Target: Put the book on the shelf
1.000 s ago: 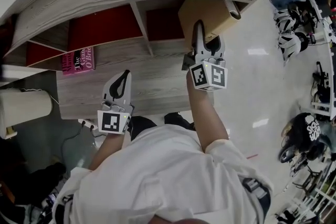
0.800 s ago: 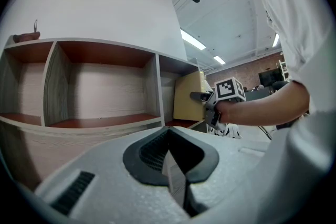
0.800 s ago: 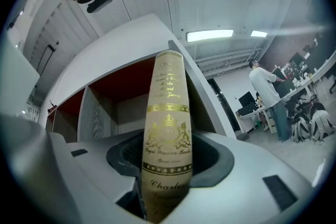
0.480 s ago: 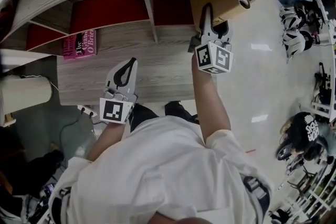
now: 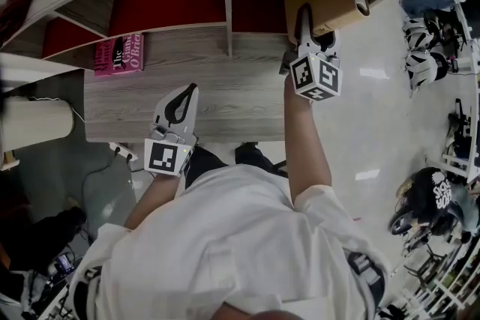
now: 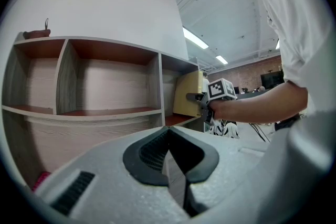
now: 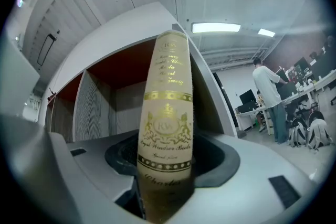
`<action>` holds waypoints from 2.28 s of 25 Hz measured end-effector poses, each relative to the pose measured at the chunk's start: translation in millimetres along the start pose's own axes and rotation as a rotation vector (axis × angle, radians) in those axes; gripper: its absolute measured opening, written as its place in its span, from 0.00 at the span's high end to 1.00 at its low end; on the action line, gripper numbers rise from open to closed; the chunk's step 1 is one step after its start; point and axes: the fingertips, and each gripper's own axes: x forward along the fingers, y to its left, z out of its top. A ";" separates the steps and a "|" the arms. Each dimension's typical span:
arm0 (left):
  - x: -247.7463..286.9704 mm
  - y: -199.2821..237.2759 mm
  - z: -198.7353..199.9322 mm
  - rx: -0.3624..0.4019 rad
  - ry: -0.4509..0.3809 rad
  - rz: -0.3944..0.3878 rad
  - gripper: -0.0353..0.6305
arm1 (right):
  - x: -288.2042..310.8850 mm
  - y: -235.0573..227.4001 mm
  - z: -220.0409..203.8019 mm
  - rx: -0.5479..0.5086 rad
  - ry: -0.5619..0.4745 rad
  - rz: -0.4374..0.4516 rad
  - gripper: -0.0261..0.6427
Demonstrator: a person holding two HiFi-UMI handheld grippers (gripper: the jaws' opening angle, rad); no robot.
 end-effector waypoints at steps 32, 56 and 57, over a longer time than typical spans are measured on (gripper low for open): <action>-55.8 74.3 37.2 -0.008 -0.178 -0.365 0.93 | -227.9 137.4 79.6 -0.229 0.023 -0.019 0.92; -209.7 6.4 33.9 -0.061 -0.185 -0.357 0.93 | -438.8 216.3 49.2 -0.279 0.131 0.026 0.94; -217.7 -2.5 33.1 -0.054 -0.184 -0.357 0.93 | -449.5 214.4 47.7 -0.271 0.138 0.027 0.94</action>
